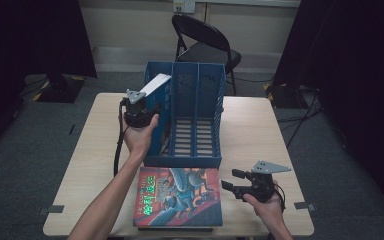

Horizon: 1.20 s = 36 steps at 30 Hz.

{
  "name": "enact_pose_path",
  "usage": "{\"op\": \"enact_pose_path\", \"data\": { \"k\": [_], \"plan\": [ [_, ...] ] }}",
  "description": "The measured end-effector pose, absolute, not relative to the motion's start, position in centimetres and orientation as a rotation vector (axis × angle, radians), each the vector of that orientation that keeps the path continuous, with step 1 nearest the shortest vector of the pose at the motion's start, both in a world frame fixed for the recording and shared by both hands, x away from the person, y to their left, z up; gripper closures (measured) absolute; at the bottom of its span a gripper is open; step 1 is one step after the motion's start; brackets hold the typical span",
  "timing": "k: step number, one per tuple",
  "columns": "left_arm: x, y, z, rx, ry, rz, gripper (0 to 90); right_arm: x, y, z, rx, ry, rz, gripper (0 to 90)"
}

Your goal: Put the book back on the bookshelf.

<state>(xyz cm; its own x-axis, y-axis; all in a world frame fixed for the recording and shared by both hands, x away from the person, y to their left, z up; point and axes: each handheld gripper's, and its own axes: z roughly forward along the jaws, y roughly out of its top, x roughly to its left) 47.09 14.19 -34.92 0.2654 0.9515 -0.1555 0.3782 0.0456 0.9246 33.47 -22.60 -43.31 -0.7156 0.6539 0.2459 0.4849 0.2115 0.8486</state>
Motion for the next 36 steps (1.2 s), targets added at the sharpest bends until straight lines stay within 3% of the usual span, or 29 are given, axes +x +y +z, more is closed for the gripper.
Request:
{"op": "enact_pose_path", "data": {
  "k": [22, 36],
  "plan": [
    [43.4, 16.4, -36.2, 1.573, 1.249, 0.620, 57.1, 33.4, -21.9, -43.5, 1.090, 2.330, 1.503, 32.6],
    [43.1, 17.5, -34.9, 1.621, 1.210, 0.563, 48.6, 33.3, -21.8, -43.4, 1.082, 2.332, 1.500, 32.6]
  ]
}}
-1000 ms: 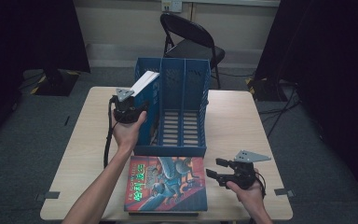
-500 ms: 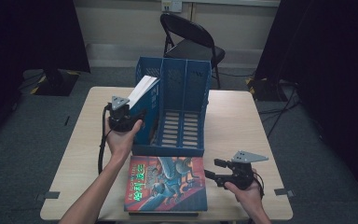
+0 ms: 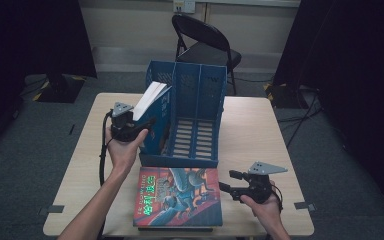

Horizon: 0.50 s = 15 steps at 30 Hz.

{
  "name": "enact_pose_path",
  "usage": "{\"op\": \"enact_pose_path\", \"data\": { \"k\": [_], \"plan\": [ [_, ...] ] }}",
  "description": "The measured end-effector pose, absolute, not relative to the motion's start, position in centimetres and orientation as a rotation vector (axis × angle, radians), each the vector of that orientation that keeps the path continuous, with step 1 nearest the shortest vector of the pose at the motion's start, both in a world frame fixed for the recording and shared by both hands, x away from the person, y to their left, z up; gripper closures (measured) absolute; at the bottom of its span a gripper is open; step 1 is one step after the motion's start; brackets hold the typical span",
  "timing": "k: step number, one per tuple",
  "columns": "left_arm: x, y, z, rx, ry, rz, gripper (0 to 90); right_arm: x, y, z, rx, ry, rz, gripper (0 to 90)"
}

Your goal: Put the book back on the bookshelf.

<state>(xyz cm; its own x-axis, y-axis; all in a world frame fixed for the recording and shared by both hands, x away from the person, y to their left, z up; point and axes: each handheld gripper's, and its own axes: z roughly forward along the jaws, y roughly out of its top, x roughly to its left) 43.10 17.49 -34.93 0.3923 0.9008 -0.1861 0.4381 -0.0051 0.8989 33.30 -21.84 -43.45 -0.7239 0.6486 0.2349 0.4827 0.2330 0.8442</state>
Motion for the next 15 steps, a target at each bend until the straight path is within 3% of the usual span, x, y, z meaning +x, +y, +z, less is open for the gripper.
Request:
{"op": "enact_pose_path", "data": {
  "k": [9, 15],
  "plan": [
    [43.15, 18.00, -34.28, 1.700, 1.186, 0.537, 48.6, 33.32, -21.87, -43.48, 1.084, 2.331, 1.495, 32.6],
    [42.95, 17.96, -34.03, 1.768, 1.147, 0.597, 52.4, 33.32, -21.80, -43.50, 1.080, 2.335, 1.494, 32.6]
  ]
}}
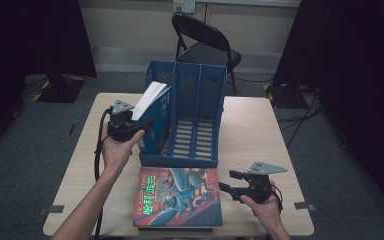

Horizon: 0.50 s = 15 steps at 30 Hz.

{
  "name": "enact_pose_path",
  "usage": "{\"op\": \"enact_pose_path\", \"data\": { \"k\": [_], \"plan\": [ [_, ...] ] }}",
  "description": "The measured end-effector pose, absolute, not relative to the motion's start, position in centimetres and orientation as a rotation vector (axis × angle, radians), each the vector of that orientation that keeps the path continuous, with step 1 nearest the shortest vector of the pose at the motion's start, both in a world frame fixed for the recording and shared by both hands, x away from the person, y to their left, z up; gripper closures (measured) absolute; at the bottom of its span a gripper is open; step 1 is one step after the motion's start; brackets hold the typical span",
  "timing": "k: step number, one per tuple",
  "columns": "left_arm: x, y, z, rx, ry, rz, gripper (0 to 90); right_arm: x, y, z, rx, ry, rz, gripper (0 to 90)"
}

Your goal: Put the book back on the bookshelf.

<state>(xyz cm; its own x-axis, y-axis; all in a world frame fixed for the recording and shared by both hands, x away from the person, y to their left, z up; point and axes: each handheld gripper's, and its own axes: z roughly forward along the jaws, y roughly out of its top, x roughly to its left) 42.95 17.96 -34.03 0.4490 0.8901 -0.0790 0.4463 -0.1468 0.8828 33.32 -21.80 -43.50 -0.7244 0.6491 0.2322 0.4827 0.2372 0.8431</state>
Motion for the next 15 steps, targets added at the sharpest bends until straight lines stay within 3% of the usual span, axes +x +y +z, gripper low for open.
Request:
{"op": "enact_pose_path", "data": {
  "k": [6, 15],
  "plan": [
    [43.0, 18.0, -34.1, 1.750, 1.155, 0.590, 51.4, 33.3, -21.7, -43.5, 1.084, 2.337, 1.493, 32.6],
    [43.2, 18.7, -32.0, 1.817, 1.223, 0.476, 48.0, 33.3, -21.7, -43.5, 1.084, 2.339, 1.494, 32.6]
  ]
}}
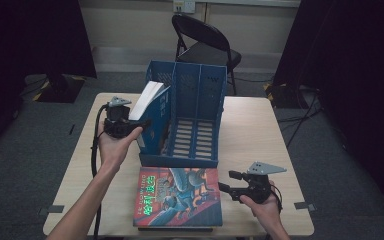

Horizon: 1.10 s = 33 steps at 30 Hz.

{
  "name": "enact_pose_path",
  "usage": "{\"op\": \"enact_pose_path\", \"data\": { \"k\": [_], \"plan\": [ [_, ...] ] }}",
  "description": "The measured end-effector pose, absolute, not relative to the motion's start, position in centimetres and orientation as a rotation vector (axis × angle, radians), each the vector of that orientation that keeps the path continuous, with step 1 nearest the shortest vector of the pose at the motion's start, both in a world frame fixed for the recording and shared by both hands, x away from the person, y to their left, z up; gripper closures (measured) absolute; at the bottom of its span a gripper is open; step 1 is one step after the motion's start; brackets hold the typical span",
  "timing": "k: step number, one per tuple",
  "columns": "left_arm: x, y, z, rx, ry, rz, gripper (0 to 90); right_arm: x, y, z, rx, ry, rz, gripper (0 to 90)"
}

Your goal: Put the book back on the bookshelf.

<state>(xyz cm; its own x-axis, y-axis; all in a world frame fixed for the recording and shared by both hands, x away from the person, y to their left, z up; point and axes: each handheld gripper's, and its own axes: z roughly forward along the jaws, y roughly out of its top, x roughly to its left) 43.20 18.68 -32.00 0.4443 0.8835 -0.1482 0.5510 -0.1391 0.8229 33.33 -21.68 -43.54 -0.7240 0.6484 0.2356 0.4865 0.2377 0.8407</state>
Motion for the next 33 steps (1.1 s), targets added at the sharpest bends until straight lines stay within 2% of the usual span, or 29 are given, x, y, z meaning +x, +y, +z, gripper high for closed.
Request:
{"op": "enact_pose_path", "data": {
  "k": [9, 15, 21, 33],
  "plan": [
    [44.1, 18.9, -30.6, 1.857, 1.232, 0.426, 46.5, 33.4, -21.6, -43.6, 1.084, 2.345, 1.488, 32.5],
    [45.4, 18.3, -29.4, 1.954, 1.268, 0.392, 43.5, 33.4, -21.6, -43.6, 1.083, 2.346, 1.491, 32.5],
    [46.4, 18.0, -28.7, 1.950, 1.318, 0.373, 46.8, 33.5, -21.6, -43.6, 1.093, 2.345, 1.494, 32.6],
    [48.8, 16.5, -27.4, 2.054, 1.401, 0.312, 39.8, 33.5, -21.8, -43.6, 1.098, 2.346, 1.497, 32.6]
  ]
}}
